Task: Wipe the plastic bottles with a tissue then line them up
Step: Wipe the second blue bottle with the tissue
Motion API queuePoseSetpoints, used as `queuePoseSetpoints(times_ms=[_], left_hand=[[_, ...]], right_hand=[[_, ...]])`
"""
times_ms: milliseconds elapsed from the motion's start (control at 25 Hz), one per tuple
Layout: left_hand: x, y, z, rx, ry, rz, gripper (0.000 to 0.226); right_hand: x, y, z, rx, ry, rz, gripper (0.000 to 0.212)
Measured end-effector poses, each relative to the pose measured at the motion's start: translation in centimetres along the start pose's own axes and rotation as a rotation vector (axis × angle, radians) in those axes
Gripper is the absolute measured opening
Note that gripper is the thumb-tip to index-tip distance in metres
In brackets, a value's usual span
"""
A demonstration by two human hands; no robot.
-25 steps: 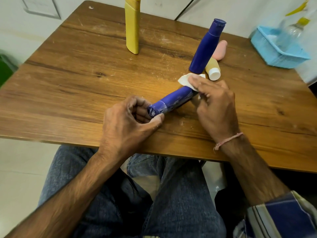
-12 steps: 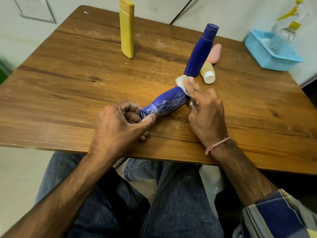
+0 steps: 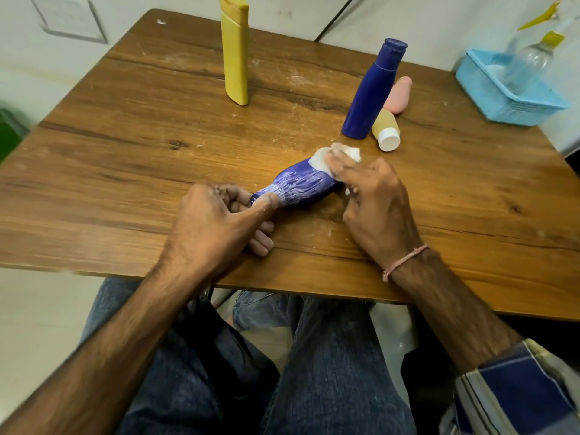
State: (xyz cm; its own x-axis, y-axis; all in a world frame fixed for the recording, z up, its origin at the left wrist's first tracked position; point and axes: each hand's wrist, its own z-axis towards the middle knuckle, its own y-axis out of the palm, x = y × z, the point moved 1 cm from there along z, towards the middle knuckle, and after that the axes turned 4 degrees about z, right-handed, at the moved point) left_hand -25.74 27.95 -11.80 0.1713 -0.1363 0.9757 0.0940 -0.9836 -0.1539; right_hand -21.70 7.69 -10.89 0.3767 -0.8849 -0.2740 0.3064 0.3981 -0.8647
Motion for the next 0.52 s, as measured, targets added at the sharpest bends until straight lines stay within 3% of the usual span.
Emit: queuePoseSetpoints(times_ms=[160, 320, 520], left_hand=[[0.3, -0.2, 0.3, 0.008, -0.035, 0.053, 0.041], [0.5, -0.7, -0.2, 0.115, 0.051, 0.473, 0.034], [0.6, -0.7, 0.1, 0.136, 0.093, 0.505, 0.028]], right_hand=[[0.1, -0.6, 1.1, -0.044, -0.042, 0.014, 0.060], [-0.3, -0.2, 1.0, -0.065, 0.007, -0.013, 0.059], [1.8, -1.0, 1.4, -0.106, 0.028, -0.030, 0.062]])
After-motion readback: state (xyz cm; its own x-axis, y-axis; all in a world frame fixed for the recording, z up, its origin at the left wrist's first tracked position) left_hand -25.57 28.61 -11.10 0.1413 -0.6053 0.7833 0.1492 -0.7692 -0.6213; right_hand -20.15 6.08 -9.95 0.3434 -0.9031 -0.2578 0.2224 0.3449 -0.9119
